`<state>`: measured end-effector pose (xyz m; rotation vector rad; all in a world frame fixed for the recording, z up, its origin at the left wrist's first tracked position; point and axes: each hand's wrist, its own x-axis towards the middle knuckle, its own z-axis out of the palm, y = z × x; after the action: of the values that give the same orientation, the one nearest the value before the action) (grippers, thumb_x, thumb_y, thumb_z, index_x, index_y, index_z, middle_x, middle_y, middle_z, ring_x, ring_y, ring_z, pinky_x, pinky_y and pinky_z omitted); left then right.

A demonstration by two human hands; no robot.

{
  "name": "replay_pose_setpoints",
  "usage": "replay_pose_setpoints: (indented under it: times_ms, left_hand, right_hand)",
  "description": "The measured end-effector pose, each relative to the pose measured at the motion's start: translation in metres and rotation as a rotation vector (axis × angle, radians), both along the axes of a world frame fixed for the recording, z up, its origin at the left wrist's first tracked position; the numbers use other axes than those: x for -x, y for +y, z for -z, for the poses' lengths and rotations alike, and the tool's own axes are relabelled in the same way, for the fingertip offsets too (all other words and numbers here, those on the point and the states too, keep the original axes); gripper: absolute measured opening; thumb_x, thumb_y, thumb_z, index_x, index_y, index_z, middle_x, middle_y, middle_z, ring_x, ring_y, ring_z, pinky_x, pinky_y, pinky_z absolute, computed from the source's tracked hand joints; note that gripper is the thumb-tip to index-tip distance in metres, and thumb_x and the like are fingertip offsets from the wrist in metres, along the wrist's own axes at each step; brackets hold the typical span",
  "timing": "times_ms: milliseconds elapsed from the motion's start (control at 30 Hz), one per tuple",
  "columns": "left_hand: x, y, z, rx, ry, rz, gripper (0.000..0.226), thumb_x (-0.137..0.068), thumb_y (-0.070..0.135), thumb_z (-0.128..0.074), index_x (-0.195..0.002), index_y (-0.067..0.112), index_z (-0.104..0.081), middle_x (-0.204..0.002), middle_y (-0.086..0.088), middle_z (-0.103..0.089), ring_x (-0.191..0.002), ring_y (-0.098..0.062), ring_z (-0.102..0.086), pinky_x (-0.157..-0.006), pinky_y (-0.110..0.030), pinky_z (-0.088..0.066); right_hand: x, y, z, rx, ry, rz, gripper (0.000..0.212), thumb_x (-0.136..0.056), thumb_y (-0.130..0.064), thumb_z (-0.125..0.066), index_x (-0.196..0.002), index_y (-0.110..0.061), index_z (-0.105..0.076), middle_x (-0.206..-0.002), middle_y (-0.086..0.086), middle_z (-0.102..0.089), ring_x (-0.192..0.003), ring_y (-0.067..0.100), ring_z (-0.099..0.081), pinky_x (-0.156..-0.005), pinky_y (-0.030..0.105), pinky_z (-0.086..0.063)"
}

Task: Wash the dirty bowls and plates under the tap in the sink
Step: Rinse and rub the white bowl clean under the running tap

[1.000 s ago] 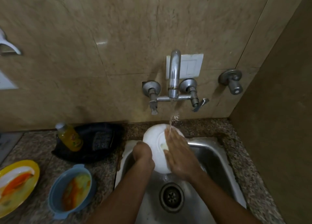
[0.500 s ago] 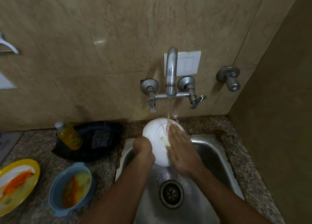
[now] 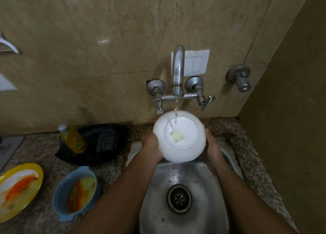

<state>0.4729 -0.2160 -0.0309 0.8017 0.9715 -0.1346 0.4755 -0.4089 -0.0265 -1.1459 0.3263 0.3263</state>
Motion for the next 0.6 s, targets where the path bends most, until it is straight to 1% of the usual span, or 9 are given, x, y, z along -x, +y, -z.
replay_pose_setpoints:
  times_ms: [67, 100, 200, 233, 300, 367, 467, 533, 600]
  left_hand:
    - [0.009, -0.017, -0.040, 0.051, -0.067, 0.060, 0.050, -0.097, 0.045, -0.045, -0.129, 0.010, -0.060, -0.124, -0.018, -0.066, -0.111, -0.042, -0.063, -0.093, -0.063, -0.049]
    - [0.016, -0.025, -0.061, 0.092, -0.122, 0.054, 0.049, -0.101, 0.047, -0.042, -0.126, 0.009, -0.060, -0.123, -0.019, -0.066, -0.112, -0.041, -0.062, -0.095, -0.060, -0.049]
    - [0.027, -0.037, -0.080, 0.039, -0.221, 0.096, 0.039, -0.104, 0.037, -0.042, -0.123, 0.007, -0.059, -0.118, -0.017, -0.067, -0.108, -0.034, -0.063, -0.090, -0.051, -0.053]
    - [0.031, -0.037, -0.079, 0.028, -0.228, 0.120, 0.036, -0.103, 0.034, -0.046, -0.123, 0.006, -0.059, -0.115, -0.016, -0.067, -0.103, -0.031, -0.065, -0.086, -0.048, -0.055]
    - [0.036, -0.036, -0.080, 0.035, -0.234, 0.171, 0.035, -0.102, 0.029, -0.051, -0.124, 0.004, -0.060, -0.109, -0.015, -0.069, -0.097, -0.028, -0.066, -0.079, -0.044, -0.057]
    - [0.037, -0.030, -0.078, 0.054, -0.236, 0.181, 0.035, -0.100, 0.025, -0.054, -0.125, 0.001, -0.059, -0.107, -0.017, -0.070, -0.096, -0.027, -0.067, -0.076, -0.042, -0.057]
    - [0.040, -0.021, -0.077, 0.066, -0.240, 0.156, 0.034, -0.099, 0.019, -0.055, -0.125, -0.003, -0.058, -0.114, -0.021, -0.069, -0.100, -0.029, -0.068, -0.078, -0.042, -0.058]
    - [0.040, -0.012, -0.077, 0.076, -0.240, 0.115, 0.034, -0.099, 0.015, -0.055, -0.126, -0.005, -0.056, -0.116, -0.022, -0.068, -0.104, -0.030, -0.067, -0.085, -0.045, -0.056]
    - [0.040, -0.003, -0.077, 0.078, -0.252, 0.074, 0.034, -0.099, 0.010, -0.054, -0.128, -0.007, -0.053, -0.116, -0.024, -0.067, -0.105, -0.031, -0.066, -0.087, -0.045, -0.055]
  right_hand:
    - [-0.003, 0.000, -0.006, -0.092, 0.083, 0.032, 0.039, -0.103, -0.043, -0.043, -0.120, -0.017, -0.065, -0.108, 0.006, -0.074, -0.098, 0.024, -0.069, -0.082, 0.039, -0.055]
    - [-0.004, -0.002, -0.007, -0.098, 0.091, 0.086, 0.038, -0.104, -0.036, -0.039, -0.118, -0.014, -0.066, -0.103, 0.007, -0.075, -0.096, 0.027, -0.069, -0.082, 0.041, -0.056]
    - [-0.005, -0.007, 0.003, -0.112, 0.179, 0.140, 0.041, -0.103, -0.022, -0.035, -0.132, -0.003, -0.056, -0.126, 0.024, -0.063, -0.106, 0.041, -0.060, -0.099, 0.055, -0.047]
    - [-0.005, -0.008, 0.009, -0.097, 0.207, 0.139, 0.042, -0.102, -0.016, -0.035, -0.136, 0.000, -0.052, -0.133, 0.028, -0.056, -0.101, 0.039, -0.060, -0.099, 0.054, -0.046]
    - [-0.003, -0.009, 0.016, -0.133, 0.269, 0.151, 0.042, -0.100, -0.008, -0.034, -0.140, 0.004, -0.046, -0.134, 0.031, -0.053, -0.091, 0.032, -0.060, -0.095, 0.052, -0.047]
    - [-0.001, -0.007, 0.016, -0.186, 0.299, 0.133, 0.042, -0.102, -0.013, -0.034, -0.139, 0.001, -0.048, -0.123, 0.028, -0.060, -0.100, 0.038, -0.061, -0.097, 0.053, -0.047]
    - [0.000, -0.002, 0.014, -0.317, 0.337, 0.109, 0.042, -0.103, -0.028, -0.036, -0.134, -0.007, -0.056, -0.130, 0.022, -0.061, -0.124, 0.046, -0.052, -0.106, 0.061, -0.039]
    - [-0.002, 0.002, 0.007, -0.383, 0.340, 0.069, 0.040, -0.101, -0.026, -0.039, -0.131, -0.008, -0.058, -0.130, 0.021, -0.062, -0.125, 0.046, -0.052, -0.104, 0.061, -0.041]
    - [-0.004, 0.006, 0.000, -0.434, 0.363, 0.039, 0.038, -0.099, -0.022, -0.043, -0.130, -0.007, -0.059, -0.129, 0.021, -0.063, -0.124, 0.043, -0.054, -0.096, 0.062, -0.047]
